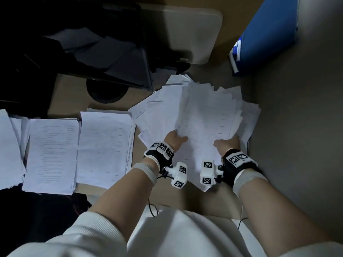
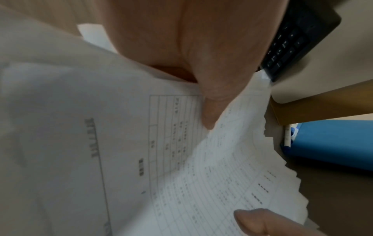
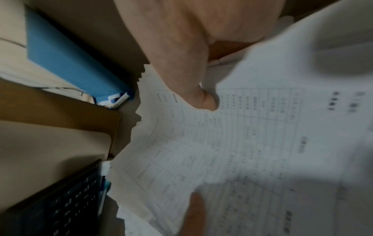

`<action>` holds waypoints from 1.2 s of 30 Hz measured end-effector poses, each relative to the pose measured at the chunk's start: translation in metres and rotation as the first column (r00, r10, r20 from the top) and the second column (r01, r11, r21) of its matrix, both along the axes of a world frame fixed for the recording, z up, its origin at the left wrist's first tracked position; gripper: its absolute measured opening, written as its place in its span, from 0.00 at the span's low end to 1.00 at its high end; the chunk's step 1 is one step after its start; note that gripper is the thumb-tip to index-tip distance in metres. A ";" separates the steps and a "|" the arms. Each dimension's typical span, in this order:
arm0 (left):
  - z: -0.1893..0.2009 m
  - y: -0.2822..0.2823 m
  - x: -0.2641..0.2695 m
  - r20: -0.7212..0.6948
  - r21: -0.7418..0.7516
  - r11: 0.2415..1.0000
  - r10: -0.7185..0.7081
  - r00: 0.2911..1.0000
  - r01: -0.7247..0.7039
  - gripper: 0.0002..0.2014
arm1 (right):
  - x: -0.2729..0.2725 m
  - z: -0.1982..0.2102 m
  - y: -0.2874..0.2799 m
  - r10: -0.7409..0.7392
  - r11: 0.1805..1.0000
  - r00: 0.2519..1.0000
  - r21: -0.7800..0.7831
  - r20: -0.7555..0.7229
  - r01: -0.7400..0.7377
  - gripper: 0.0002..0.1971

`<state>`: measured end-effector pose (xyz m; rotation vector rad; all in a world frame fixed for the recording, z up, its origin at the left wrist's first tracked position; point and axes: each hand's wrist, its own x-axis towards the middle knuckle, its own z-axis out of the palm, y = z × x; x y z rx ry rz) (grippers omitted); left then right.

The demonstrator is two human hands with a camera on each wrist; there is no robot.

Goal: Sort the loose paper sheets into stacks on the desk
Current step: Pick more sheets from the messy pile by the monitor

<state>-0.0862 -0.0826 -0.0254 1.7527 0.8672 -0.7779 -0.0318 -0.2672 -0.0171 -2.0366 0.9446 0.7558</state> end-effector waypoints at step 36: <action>0.014 0.033 0.013 0.082 0.046 0.959 0.276 0.958 -0.280 0.23 | 0.014 -0.007 0.038 0.133 0.966 0.988 0.232 -0.080 -0.112 0.25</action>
